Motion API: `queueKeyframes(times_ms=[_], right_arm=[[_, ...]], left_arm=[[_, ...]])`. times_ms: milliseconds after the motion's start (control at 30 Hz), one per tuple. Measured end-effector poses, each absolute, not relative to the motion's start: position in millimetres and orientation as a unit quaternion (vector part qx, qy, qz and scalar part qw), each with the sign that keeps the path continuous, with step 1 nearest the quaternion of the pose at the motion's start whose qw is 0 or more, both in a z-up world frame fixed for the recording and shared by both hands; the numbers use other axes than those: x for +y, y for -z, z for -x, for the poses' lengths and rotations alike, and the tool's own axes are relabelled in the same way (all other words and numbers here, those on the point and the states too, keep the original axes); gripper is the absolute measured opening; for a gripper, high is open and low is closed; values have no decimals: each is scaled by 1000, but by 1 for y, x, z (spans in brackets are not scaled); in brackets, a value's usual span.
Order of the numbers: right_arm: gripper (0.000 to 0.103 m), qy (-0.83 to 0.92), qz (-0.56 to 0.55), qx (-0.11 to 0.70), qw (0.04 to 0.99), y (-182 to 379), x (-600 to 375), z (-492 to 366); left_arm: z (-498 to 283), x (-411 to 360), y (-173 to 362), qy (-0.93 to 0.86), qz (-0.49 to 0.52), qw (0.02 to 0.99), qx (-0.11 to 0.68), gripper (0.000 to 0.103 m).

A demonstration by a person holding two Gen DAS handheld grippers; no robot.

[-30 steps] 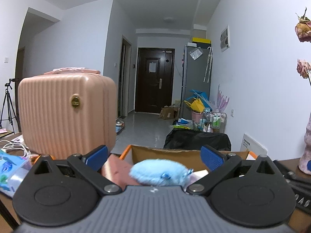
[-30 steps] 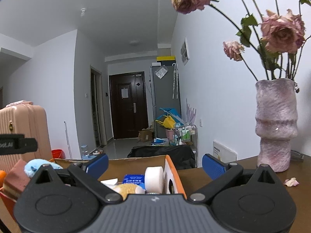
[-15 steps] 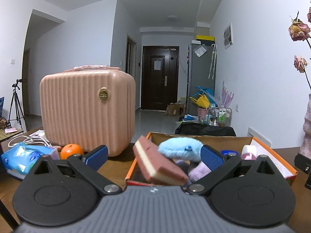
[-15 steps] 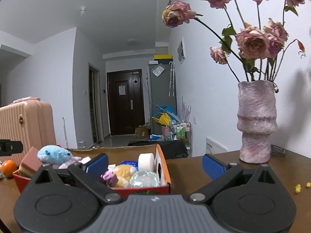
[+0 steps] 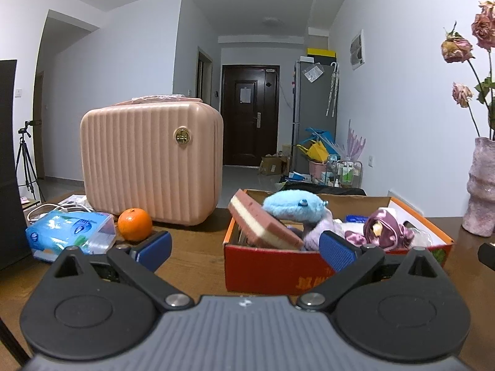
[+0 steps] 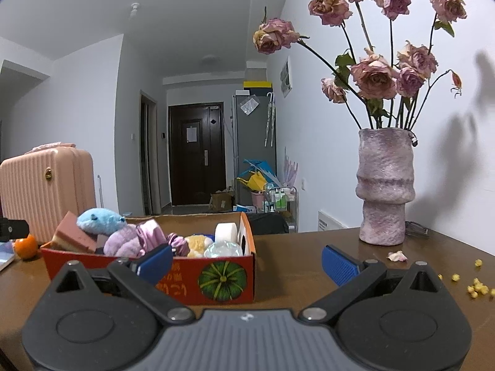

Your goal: Organize soft objects

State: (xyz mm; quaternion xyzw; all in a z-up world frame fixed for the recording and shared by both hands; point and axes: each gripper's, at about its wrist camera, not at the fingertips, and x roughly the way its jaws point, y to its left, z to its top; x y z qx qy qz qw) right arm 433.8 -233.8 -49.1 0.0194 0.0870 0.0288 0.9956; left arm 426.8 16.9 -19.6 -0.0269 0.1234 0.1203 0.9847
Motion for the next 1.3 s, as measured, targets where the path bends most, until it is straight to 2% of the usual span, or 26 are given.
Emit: queueKeyframes(times_ms=[933, 1300], right_arm=[[103, -51, -8, 106, 993, 41, -239, -286], [103, -66, -4, 98, 993, 33, -239, -210]], left_arm=[[-268, 11, 16, -56, 2, 989, 138, 103], [-190, 8, 13, -18, -25, 993, 111, 103]])
